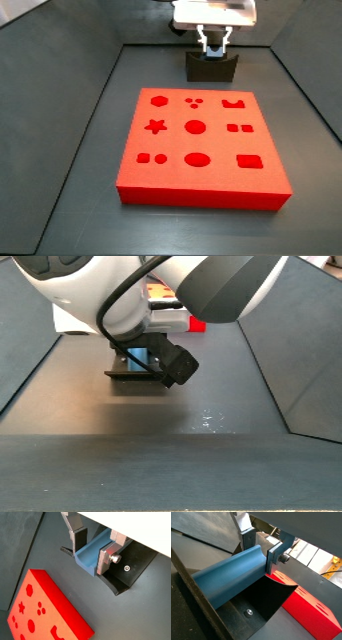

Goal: Pick up the arch object. Move up. Place the arch object on the fixture. Regrasp the arch object. Move to above the board. Insert the arch object.
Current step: Place the arch object on the fixture.

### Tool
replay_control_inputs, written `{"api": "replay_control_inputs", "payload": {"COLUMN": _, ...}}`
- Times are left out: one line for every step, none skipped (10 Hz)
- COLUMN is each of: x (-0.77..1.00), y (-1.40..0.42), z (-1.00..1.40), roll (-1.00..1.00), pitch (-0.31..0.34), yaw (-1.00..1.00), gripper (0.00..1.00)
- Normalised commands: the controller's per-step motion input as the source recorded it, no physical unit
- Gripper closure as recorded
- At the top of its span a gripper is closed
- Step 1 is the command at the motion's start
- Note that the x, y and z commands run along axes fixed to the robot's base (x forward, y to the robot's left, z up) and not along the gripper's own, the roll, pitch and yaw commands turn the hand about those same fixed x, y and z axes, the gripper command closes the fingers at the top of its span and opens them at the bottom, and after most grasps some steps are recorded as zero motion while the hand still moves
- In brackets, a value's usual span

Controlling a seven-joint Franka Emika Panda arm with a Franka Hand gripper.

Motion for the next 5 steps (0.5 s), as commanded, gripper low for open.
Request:
{"api": "replay_control_inputs", "payload": {"x": 0.08, "y": 0.14, "z": -0.51, "roll": -0.08, "pitch": -0.023, "yaw": -0.14, "gripper": 1.0}}
{"api": "replay_control_inputs", "payload": {"x": 0.07, "y": 0.17, "z": -0.5, "roll": -0.08, "pitch": -0.03, "yaw": -0.13, "gripper": 1.0}}
{"api": "replay_control_inputs", "payload": {"x": 0.06, "y": 0.17, "z": -0.51, "roll": -0.08, "pitch": -0.03, "yaw": -0.13, "gripper": 1.0}}
{"api": "replay_control_inputs", "payload": {"x": 0.07, "y": 0.17, "z": -0.49, "roll": -0.08, "pitch": -0.035, "yaw": -0.11, "gripper": 1.0}}
{"api": "replay_control_inputs", "payload": {"x": 0.0, "y": 0.0, "z": 0.0, "roll": 0.0, "pitch": 0.0, "yaw": 0.0, "gripper": 0.0}}
